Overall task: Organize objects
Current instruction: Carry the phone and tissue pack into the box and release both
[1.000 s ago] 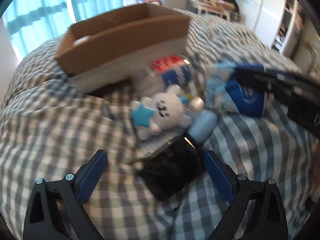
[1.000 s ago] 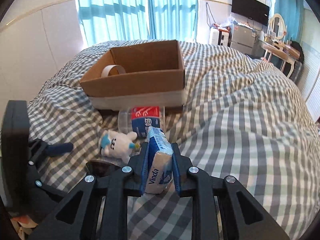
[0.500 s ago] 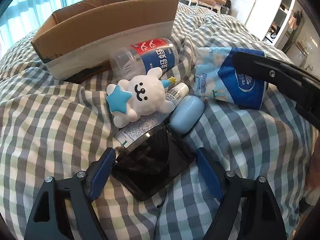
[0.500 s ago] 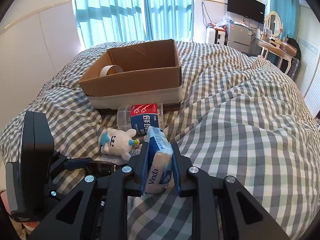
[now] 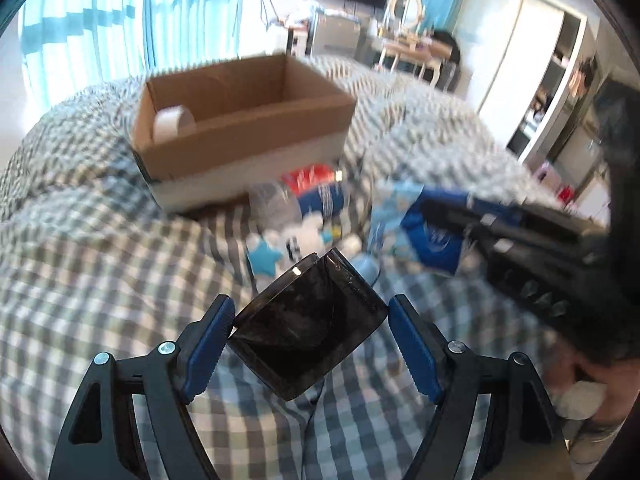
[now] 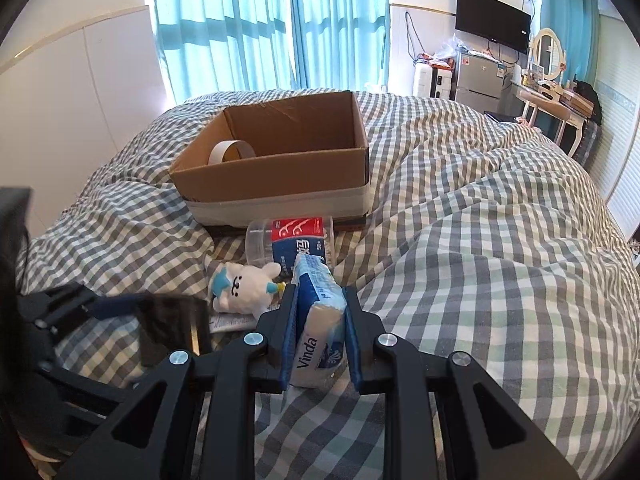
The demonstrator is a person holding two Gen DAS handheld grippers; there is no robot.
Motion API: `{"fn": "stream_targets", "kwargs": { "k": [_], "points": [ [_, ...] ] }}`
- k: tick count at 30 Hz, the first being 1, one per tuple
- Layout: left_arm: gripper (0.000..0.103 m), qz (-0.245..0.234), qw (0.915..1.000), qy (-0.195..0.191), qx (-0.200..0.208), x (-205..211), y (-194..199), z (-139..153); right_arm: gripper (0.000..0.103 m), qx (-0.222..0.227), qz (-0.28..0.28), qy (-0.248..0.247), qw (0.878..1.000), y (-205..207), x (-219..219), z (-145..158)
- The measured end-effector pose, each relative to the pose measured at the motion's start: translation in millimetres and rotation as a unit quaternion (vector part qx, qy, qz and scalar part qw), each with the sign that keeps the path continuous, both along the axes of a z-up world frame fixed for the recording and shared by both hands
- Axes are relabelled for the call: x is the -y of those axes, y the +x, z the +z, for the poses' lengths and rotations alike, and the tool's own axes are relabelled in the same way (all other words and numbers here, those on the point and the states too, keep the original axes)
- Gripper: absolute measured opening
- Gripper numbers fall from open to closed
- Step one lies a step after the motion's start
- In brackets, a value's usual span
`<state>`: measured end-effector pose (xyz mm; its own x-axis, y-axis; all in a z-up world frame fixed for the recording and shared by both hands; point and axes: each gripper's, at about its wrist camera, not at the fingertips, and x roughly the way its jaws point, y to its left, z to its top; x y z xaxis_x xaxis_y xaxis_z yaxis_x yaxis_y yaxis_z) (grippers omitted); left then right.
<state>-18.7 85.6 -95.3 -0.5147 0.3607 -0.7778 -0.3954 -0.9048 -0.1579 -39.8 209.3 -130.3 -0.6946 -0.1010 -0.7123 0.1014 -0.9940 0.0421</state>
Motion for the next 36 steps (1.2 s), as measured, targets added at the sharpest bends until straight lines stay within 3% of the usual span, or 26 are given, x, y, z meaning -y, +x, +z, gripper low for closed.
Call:
{"fn": "stream_targets", "kwargs": {
  "k": [11,21,29,36],
  "points": [
    [0.08,0.067,0.9944,-0.001,-0.082,24.4,-39.4,52.7,0.021,-0.041,0.028,0.019,0.999,-23.0,20.7,42.9],
    [0.08,0.079,0.9887,-0.012,-0.127,35.9,-96.6,94.4,0.021,-0.086,0.053,0.034,0.994,-81.9,41.0,92.1],
    [0.08,0.087,0.9886,-0.019,-0.122,36.5,-163.4,97.0,0.021,-0.091,0.057,0.033,0.994,-149.9,41.2,104.6],
    [0.08,0.074,0.9918,-0.043,-0.094,17.8,-216.4,67.2,0.021,-0.051,0.059,0.038,0.996,-223.8,36.6,71.3]
  ]
}}
